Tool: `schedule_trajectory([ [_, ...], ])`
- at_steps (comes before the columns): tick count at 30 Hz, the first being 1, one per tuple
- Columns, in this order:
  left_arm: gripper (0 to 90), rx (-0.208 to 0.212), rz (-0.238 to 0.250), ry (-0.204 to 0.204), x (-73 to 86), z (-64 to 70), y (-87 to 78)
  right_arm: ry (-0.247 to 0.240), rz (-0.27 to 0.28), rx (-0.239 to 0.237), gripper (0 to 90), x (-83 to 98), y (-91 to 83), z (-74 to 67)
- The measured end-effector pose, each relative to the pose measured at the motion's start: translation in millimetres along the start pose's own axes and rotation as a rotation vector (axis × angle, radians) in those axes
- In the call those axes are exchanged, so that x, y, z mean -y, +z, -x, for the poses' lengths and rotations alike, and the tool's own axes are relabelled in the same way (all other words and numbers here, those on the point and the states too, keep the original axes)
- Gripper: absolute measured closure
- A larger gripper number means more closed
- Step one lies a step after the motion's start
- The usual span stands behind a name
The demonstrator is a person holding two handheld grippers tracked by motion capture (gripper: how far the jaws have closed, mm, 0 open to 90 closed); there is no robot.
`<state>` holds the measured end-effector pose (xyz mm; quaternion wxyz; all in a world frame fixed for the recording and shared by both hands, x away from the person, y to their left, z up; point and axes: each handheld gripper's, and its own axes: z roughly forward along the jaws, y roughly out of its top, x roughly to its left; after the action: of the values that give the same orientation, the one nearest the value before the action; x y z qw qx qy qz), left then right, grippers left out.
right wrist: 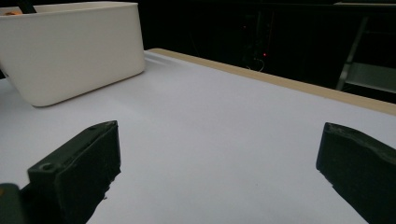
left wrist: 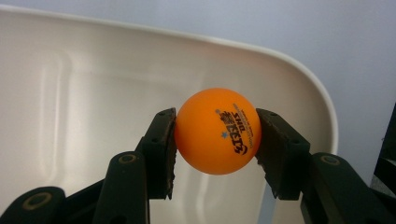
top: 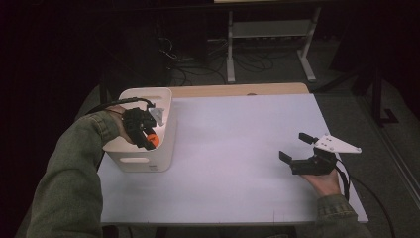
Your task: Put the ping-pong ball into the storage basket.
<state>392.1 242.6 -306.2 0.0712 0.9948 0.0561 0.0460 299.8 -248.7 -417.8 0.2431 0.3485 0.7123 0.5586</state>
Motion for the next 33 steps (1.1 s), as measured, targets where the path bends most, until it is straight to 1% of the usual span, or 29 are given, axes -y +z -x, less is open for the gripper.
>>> schedule_trajectory([
  [1,50.9,0.002,0.000,-0.007,0.6,-0.2,1.1,0.000,-0.001,0.000,0.0,0.1,0.2,-0.1],
  [9,50.9,0.015,-0.003,-0.017,5.0,-3.8,9.7,-0.005,-0.005,-0.002,0.0,0.4,1.1,-0.3],
  [18,50.8,0.022,0.001,-0.026,6.1,-4.6,13.2,-0.002,-0.006,-0.001,0.0,0.4,1.0,-0.2],
  [21,50.7,0.014,0.009,-0.022,5.0,-5.5,12.4,-0.002,-0.008,-0.003,0.0,0.5,1.3,-0.3],
  [22,50.6,0.010,0.010,-0.027,4.5,-5.2,12.3,-0.002,-0.009,-0.004,0.0,0.6,1.5,-0.5],
  [24,50.6,0.001,0.006,-0.022,3.3,-5.2,11.6,-0.004,-0.012,-0.003,0.0,0.6,1.7,-0.7],
  [26,50.4,0.002,0.009,-0.027,3.1,-5.0,11.1,-0.005,-0.012,-0.003,0.0,0.6,1.6,-0.8],
  [29,49.8,-0.006,0.002,-0.048,3.9,-5.1,9.7,-0.008,-0.013,-0.002,0.0,0.3,1.3,-1.5],
  [33,45.2,-0.017,0.012,-0.069,5.9,-6.3,6.2,-0.006,-0.013,-0.003,0.0,0.4,1.2,-1.7],
])
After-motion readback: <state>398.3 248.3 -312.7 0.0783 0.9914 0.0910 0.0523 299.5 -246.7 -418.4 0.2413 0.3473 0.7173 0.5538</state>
